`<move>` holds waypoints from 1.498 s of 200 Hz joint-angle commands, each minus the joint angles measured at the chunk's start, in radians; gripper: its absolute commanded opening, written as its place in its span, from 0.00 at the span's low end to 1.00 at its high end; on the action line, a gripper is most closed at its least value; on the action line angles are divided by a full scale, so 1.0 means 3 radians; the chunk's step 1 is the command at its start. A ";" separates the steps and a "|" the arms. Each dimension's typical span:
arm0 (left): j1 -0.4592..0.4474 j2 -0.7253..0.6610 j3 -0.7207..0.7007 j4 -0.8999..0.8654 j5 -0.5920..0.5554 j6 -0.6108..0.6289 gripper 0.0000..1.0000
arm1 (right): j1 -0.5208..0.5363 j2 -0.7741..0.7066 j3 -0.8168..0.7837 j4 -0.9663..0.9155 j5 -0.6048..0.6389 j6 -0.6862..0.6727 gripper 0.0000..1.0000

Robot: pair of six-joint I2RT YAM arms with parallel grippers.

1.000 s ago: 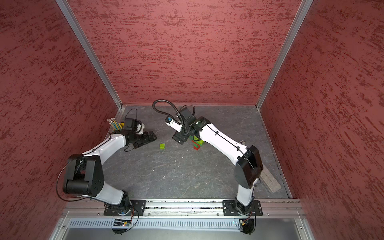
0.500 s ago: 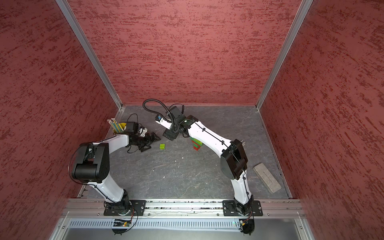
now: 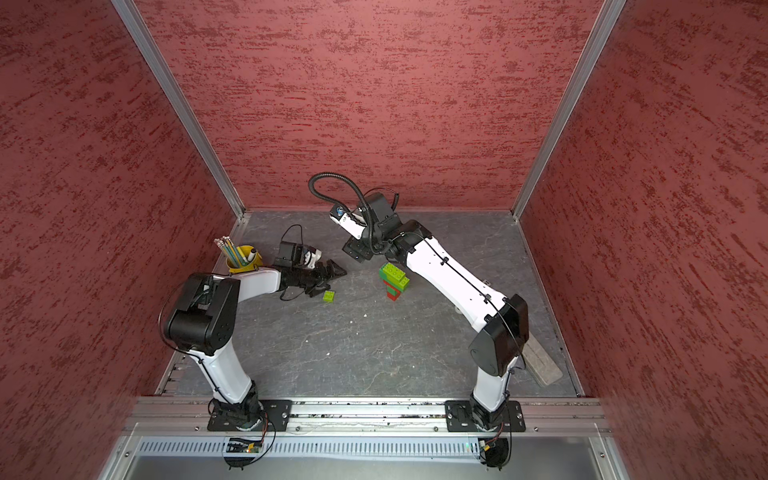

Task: Assemble a spoon with lego
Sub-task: Move the lego brick at the center of the board, then pick up the lego brick from the center of the board.

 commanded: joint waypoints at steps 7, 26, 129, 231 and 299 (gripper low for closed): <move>-0.0179 -0.0145 -0.0490 -0.0128 -0.0091 -0.0249 1.00 | -0.0003 -0.0010 -0.0142 0.0038 0.0040 -0.0028 0.86; -0.0133 -0.0385 -0.0774 0.0093 -0.0170 -0.0371 1.00 | 0.0000 -0.0047 -0.0258 0.0122 -0.0034 0.0022 0.85; 0.1422 -0.1270 -0.0447 -0.1102 -0.0031 0.0411 1.00 | 0.0415 0.0297 -0.1061 0.0549 -0.0761 -0.0350 0.74; 0.1509 -0.1292 -0.0548 -0.1066 -0.0148 0.0430 1.00 | 0.0608 0.1303 -0.0380 0.0186 -0.0787 -0.1084 0.63; 0.1468 -0.1264 -0.0548 -0.1072 -0.0169 0.0440 1.00 | 0.0603 0.1490 -0.0244 -0.0076 -0.0678 -0.1153 0.56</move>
